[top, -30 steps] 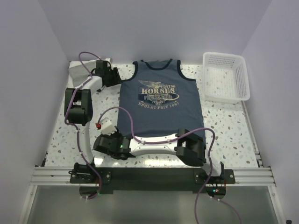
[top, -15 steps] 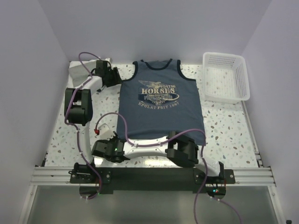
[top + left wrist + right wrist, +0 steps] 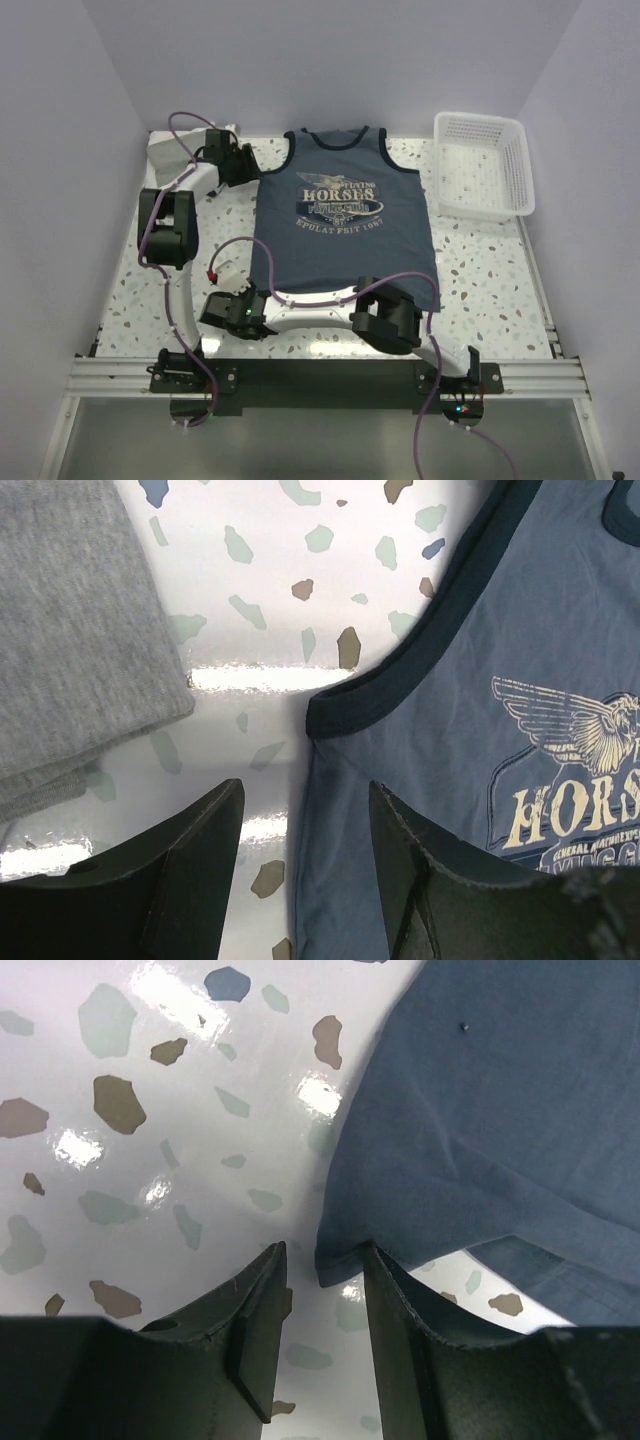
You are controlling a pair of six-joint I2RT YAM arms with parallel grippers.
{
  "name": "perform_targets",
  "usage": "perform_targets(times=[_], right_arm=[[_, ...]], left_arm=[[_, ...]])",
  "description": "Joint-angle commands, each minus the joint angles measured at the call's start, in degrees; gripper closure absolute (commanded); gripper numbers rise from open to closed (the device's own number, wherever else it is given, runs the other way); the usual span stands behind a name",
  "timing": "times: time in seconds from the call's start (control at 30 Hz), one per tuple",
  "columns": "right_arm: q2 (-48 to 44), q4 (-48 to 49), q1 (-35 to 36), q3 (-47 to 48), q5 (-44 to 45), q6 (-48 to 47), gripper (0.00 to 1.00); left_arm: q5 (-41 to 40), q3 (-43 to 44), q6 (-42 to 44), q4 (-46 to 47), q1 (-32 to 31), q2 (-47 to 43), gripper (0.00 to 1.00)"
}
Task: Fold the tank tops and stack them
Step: Fold the tank top
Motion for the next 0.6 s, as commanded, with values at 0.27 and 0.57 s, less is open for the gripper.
perform_targets(times=[0.27, 0.57], right_arm=[[-1.68, -0.59, -1.45, -2.25, -4.71, 2.66, 0.77], [-13.01, -5.52, -2.59, -4.26, -18.75, 2.74, 0.98]], left_arm=[[1.11, 1.18, -1.01, 2.19, 0.72, -1.43, 0.42], [1.11, -0.40, -2.68, 3.15, 0.54, -3.09, 0.42]])
